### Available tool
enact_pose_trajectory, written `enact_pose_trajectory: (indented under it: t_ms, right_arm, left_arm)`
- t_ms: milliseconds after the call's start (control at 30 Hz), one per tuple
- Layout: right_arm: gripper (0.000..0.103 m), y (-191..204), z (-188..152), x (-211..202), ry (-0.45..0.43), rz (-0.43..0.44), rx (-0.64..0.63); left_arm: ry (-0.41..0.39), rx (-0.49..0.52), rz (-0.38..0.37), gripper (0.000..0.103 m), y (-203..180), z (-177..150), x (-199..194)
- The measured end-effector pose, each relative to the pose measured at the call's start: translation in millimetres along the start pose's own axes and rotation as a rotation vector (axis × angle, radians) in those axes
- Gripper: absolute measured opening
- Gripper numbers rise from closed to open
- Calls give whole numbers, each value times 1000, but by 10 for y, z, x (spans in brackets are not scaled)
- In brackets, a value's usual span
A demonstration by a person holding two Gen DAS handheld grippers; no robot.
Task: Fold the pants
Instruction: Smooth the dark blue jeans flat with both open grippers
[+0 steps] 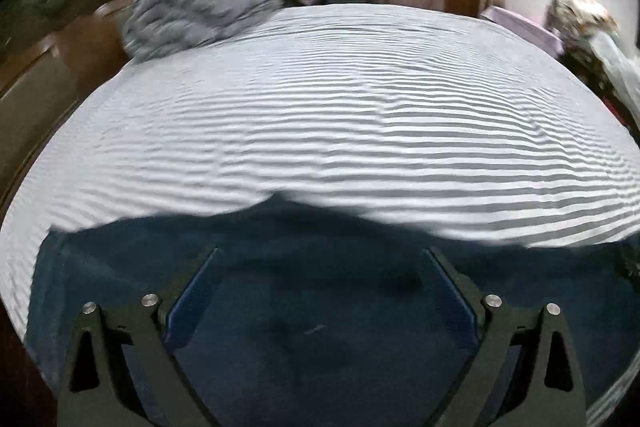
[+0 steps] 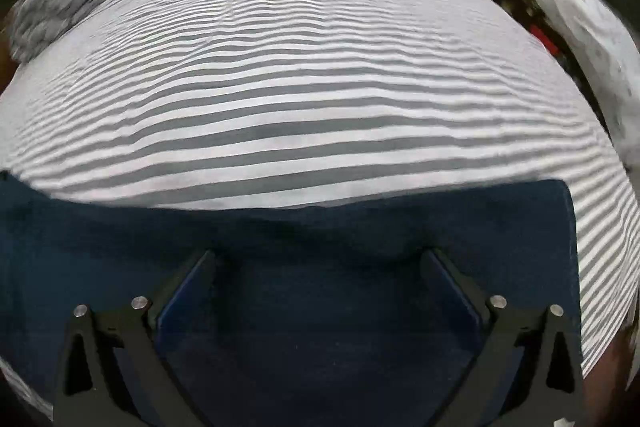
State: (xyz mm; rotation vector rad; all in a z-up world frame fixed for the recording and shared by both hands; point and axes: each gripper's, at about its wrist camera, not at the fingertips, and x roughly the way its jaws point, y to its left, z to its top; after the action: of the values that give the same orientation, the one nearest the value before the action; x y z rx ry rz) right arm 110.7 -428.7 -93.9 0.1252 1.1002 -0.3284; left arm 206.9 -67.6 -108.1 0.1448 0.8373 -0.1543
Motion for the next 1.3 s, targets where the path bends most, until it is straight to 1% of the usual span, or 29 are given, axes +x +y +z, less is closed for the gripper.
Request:
enact_pose_trajectory:
  t_ms: [67,100,167,200,233,300,333,367,400,433,467,500,533,600,667,767,833,867,900,967,1000,1033,1067,1100,1133,1200,1233,1300]
  right_arm:
    - [102,11,-25,19,9,23,-17]
    - [101,-55,-46,60,12,24,-18]
    - [101,-232,-65,98,6,42,-9]
    - [101,-309,-52,111,3,41,2]
    - [101,-419,-45,106,4,29,16]
    - [101,-745,-75,101,14,5,65]
    - [102,-930,-101,123,23,-33,93]
    - [101,-1100,-143,122,27,-46,117]
    - [101,-1273,-196,104,27,-51,139]
    - [96,-1382,-238,68,23,-39,138]
    - [96,-1407,-259,29,24,-27,123]
    - [98,-1383,-275,-28,29,-67,102]
    - [98,-1343,-305,-112,23,-96,83]
    - [99,-1184,-381,-275,5,-20,40]
    - [99,-971,-484,-369,6,8,-30]
    - [99,-695,-684,-441,18,59,-109]
    - [99,-632,-783,-415,30,52,-134]
    - [99,-660,-836,-394,42,40,-134]
    - [99,-736,-895,-363,60,21,-120]
    - [98,-1037,-993,-297,87,-11,-46]
    - [94,-1158,-1017,-301,87,0,-13]
    - [88,-1291,-1031,-340,81,42,25]
    - [87,-1347,-1024,-385,79,59,39]
    - [88,-1368,-1011,-425,79,59,42]
    - [91,-1389,-986,-481,71,58,53]
    - [96,-1435,-968,-548,50,61,89]
    - [96,-1497,-946,-580,42,65,122]
    - [96,-1640,-938,-628,32,121,201]
  left_arm:
    - [20,4,-33,97,-205,66,168]
    - [33,8,-37,97,-254,99,252]
    - [90,-3,-22,97,-275,139,503]
    - [112,-5,2,97,-252,164,629]
    - [122,-5,28,97,-198,181,720]
    - [133,-6,17,97,-149,160,816]
    - [132,1,22,97,-165,168,823]
    - [131,10,33,97,-191,171,829]
    - [130,24,49,97,-223,175,815]
    - [123,29,51,97,-225,171,777]
    - [98,44,34,97,-252,153,672]
    - [88,59,24,97,-260,128,598]
    - [80,77,16,97,-285,71,470]
    - [63,98,-24,97,-281,-62,236]
    - [58,148,-34,97,-321,-276,-6]
    - [77,180,-33,97,-280,-535,-215]
    - [133,172,-27,97,-168,-735,-230]
    - [156,166,-3,97,-99,-820,-205]
    - [169,156,10,99,-36,-877,-183]
    - [162,91,-11,103,202,-958,-136]
    - [168,72,2,103,254,-953,-125]
    - [178,57,8,103,281,-936,-127]
    - [183,59,22,103,275,-921,-139]
    - [183,63,46,101,258,-893,-159]
    - [173,67,52,101,226,-869,-205]
    - [141,70,33,101,144,-782,-303]
    - [117,71,26,101,86,-731,-379]
    - [87,77,-4,101,-36,-658,-480]
